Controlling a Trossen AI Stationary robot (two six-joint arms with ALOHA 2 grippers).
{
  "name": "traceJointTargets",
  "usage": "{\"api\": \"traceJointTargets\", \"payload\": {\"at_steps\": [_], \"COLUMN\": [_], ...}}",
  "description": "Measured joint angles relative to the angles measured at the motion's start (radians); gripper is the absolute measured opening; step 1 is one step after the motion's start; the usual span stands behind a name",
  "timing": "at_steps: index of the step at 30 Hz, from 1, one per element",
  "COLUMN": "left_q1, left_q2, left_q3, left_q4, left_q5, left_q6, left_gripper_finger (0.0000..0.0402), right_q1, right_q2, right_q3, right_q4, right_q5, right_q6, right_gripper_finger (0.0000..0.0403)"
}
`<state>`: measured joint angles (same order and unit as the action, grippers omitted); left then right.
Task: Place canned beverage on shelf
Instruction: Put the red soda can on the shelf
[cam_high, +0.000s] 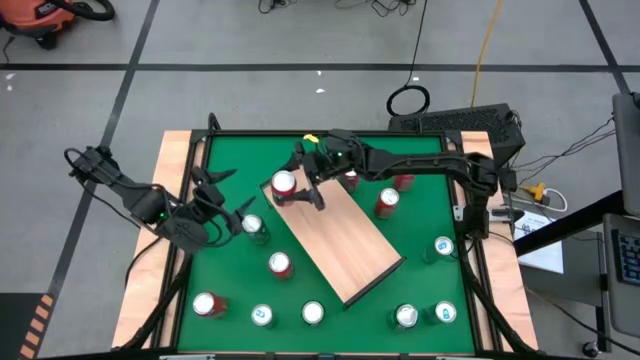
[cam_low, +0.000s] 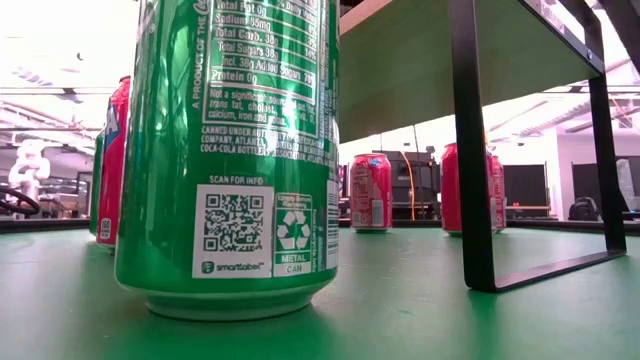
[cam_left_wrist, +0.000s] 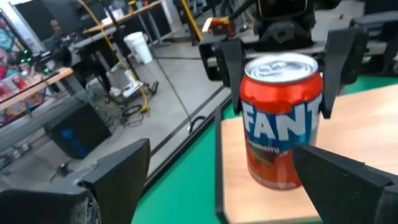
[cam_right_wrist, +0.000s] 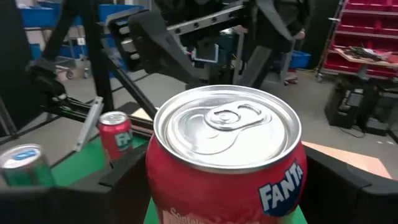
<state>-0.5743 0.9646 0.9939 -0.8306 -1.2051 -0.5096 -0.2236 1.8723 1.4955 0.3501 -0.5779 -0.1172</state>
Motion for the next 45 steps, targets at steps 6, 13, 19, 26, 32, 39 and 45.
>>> {"api": "traceJointTargets", "payload": {"at_steps": [6, 13, 19, 26, 32, 39, 45], "left_q1": [0.001, 0.001, 0.001, 0.001, 0.001, 0.001, 0.001], "left_q2": [0.0, 0.0, 0.0, 0.0, 0.001, 0.001, 0.001], "left_q3": [-0.015, -0.052, -0.052, -0.052, -0.052, -0.052, -0.052], "left_q4": [-0.085, -0.073, -0.058, -0.058, -0.058, -0.059, -0.06], "left_q5": [0.007, 0.007, 0.006, 0.0, -0.001, -0.002, -0.004], "left_q6": [-0.105, -0.14, -0.14, -0.14, -0.14, -0.139, -0.139], "left_gripper_finger": [0.0388, 0.0388, 0.0388, 0.0388, 0.0388, 0.0388, 0.0388], "right_q1": [-0.01, -0.012, -0.012, -0.013, -0.012, -0.013, -0.013], "right_q2": [0.045, 0.057, 0.058, 0.057, 0.079, 0.086, 0.086], "right_q3": [0.029, 0.03, 0.031, 0.031, 0.031, 0.03, 0.03], "right_q4": [-0.006, -0.012, -0.041, -0.036, -0.019, -0.017, -0.018], "right_q5": [-0.002, 0.005, 0.03, 0.031, 0.031, 0.032, 0.032], "right_q6": [0.004, 0.001, -0.014, -0.033, -0.03, -0.024, -0.025], "right_gripper_finger": [0.0303, 0.0303, 0.0303, 0.0303, 0.0303, 0.0303, 0.0304]}}
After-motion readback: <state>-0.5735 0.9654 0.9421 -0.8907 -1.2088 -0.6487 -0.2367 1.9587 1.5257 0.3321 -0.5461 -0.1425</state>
